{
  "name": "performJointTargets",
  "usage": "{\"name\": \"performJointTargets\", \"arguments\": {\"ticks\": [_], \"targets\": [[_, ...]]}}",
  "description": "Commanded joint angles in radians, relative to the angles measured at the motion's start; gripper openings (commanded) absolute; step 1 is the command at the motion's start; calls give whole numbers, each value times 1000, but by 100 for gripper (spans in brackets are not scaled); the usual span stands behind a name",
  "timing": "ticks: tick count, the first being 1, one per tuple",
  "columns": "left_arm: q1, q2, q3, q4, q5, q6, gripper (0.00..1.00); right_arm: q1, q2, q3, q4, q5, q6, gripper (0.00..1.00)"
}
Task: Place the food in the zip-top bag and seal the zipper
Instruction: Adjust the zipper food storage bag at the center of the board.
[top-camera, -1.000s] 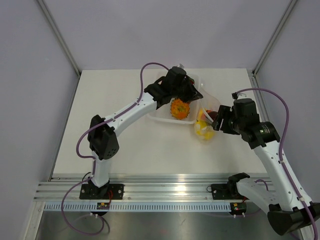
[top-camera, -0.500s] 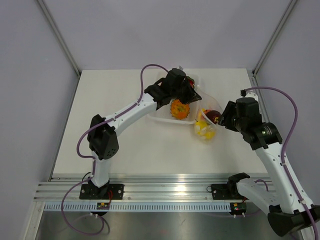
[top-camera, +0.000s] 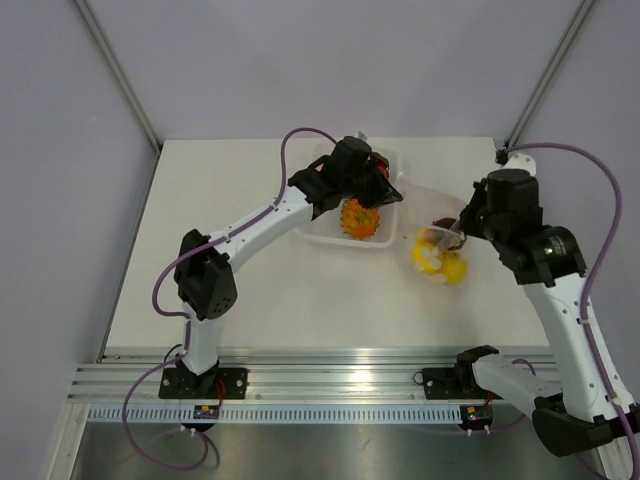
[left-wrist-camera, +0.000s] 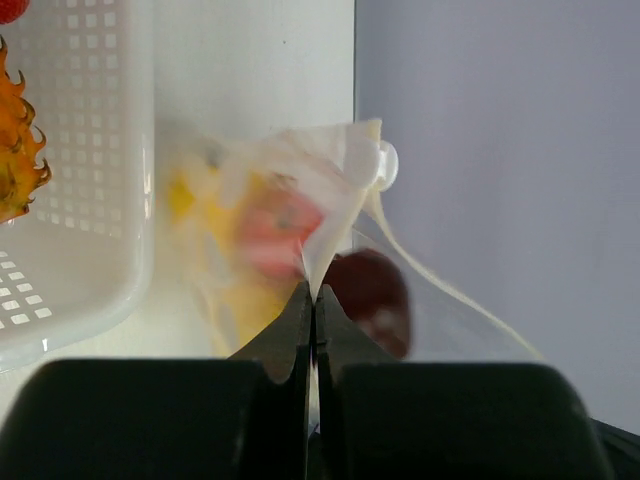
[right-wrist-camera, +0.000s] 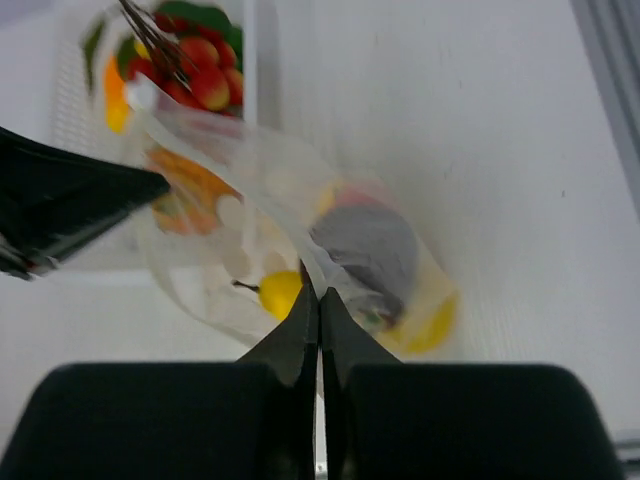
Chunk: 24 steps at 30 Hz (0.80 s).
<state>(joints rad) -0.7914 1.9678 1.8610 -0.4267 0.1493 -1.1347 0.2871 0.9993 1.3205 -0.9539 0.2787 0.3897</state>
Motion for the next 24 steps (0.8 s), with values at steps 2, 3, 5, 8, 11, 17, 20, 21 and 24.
{"name": "performJointTargets", "arguments": {"ticks": [2,3,5,8,11,17,20,21,24], "targets": [[4,-79,125,-3,-23,58,0,-3,18,308,-83,39,-113,0],[3,-95,125,-1,-36,75,0,-2,34,318,-101,31,-118,0],[4,-106,122,0,-65,88,0,-3,39,274,-131,4,-112,0],[4,-87,115,9,-27,110,0,-3,7,92,-121,-21,-86,0],[-8,-26,106,11,39,124,0,-3,-10,-32,-124,-36,-61,0],[-40,85,162,16,168,116,0,-3,32,10,-138,-52,-60,0],[-51,71,242,-4,141,165,0,-3,30,153,-149,-23,-86,0],[-51,53,253,-7,133,191,0,-3,32,186,-155,-13,-92,0],[-51,14,264,-3,108,229,0,-3,35,270,-170,4,-103,0]]}}
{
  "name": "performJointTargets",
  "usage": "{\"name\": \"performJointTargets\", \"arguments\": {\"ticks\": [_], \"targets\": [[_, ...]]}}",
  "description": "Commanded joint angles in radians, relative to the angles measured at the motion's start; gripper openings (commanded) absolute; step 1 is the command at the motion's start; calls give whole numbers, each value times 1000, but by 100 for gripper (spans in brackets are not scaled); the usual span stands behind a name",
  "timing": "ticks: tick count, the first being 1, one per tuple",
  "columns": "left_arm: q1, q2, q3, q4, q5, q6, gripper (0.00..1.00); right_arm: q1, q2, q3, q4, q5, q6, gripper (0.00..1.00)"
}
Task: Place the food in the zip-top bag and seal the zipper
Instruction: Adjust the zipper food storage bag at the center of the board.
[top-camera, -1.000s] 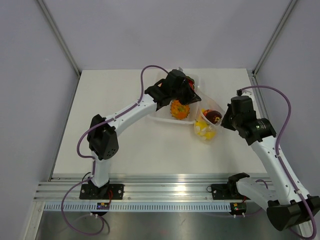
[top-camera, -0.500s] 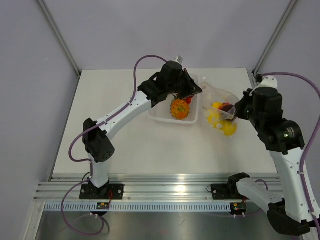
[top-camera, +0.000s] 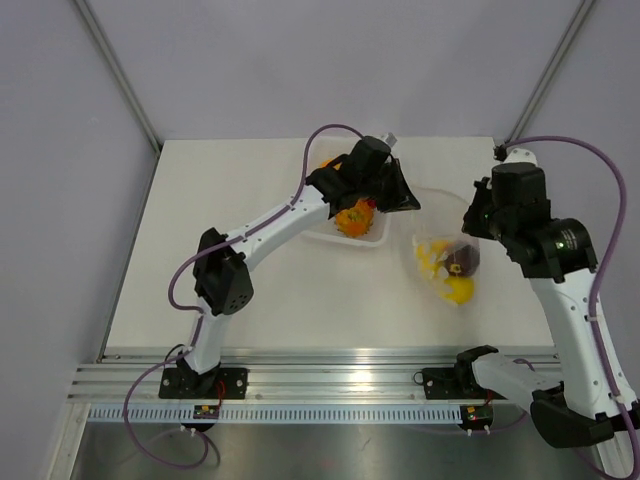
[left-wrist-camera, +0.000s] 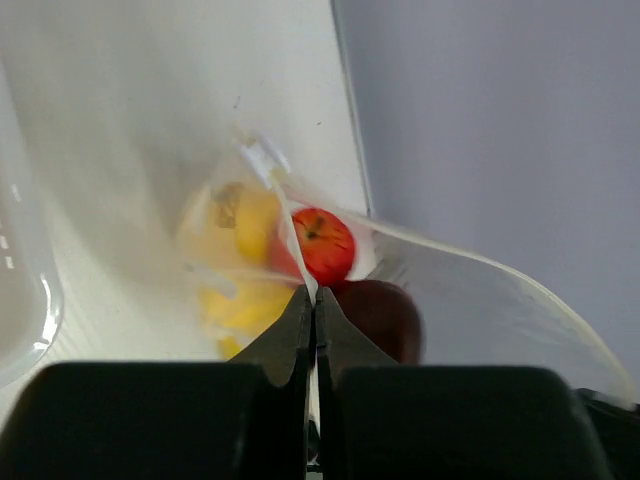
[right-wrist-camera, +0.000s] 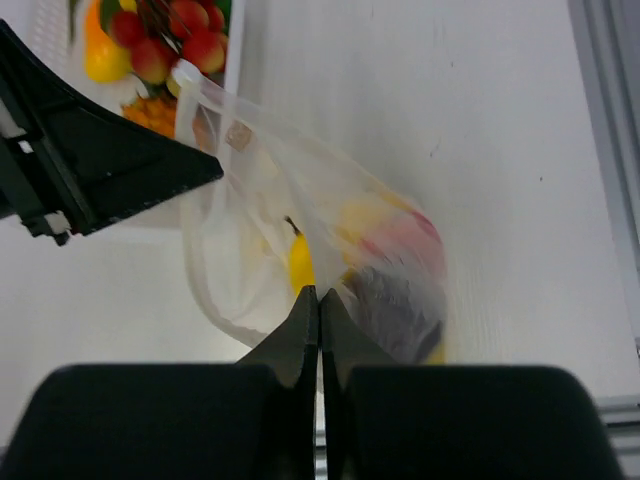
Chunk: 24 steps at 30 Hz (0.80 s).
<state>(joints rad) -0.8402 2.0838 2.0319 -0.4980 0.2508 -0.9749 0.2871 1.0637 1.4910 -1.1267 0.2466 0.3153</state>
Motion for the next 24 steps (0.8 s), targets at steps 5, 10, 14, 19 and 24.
{"name": "performJointTargets", "arguments": {"ticks": [5,10,14,19,24], "targets": [[-2,-99,16,101,34,65,0,-3,-51,-38,25,39,-13,0],[-2,-4,-25,93,171,81,0,-3,-108,-285,70,30,22,0],[-2,82,106,46,316,133,0,-3,-87,-206,65,14,4,0],[7,108,301,-50,332,242,0,-3,-42,-108,64,23,-24,0],[18,99,301,50,447,203,0,-3,-36,-14,65,71,-35,0]]}}
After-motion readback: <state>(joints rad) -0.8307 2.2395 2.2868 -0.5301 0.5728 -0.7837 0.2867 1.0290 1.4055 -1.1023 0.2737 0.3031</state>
